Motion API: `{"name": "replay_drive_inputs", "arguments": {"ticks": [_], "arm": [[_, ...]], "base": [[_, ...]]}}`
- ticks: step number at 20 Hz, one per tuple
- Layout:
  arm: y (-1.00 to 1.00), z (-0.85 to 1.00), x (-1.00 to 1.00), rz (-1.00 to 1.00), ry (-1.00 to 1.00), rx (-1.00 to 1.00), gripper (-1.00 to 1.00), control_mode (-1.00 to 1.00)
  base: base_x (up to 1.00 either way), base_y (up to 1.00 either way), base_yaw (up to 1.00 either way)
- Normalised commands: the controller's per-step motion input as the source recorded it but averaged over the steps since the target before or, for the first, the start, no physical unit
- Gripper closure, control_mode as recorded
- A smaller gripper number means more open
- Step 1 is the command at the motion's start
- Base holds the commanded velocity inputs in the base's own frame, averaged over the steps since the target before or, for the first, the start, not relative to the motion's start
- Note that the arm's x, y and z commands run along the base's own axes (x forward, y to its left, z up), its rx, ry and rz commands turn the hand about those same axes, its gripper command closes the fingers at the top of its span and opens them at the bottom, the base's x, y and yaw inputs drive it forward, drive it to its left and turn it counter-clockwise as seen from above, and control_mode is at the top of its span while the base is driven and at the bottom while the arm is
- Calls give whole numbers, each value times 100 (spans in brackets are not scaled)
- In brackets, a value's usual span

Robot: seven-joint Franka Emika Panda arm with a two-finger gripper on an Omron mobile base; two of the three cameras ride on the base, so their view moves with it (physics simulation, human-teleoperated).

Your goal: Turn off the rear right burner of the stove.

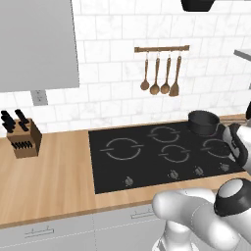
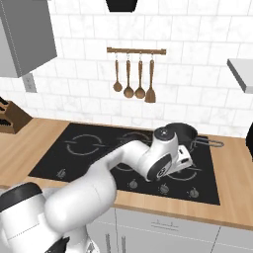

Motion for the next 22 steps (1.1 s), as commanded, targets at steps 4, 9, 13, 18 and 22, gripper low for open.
{"name": "replay_drive_inputs", "arguments": {"ticks": [4,9,13,18,22], "arm": [[0,-40,-16,8,1,0,-100,-100],[25,-41,-2,1,0,0,-100,-100],[34,-27,0,0,1,0,-100,-100],[8,-7,0,-3,0,0,-100,-100],[0,0,0,-7,0,0,-100,-100]], "base": [[0,0,0],[0,0,0],[0,0,0],[0,0,0],[0,0,0]]}}
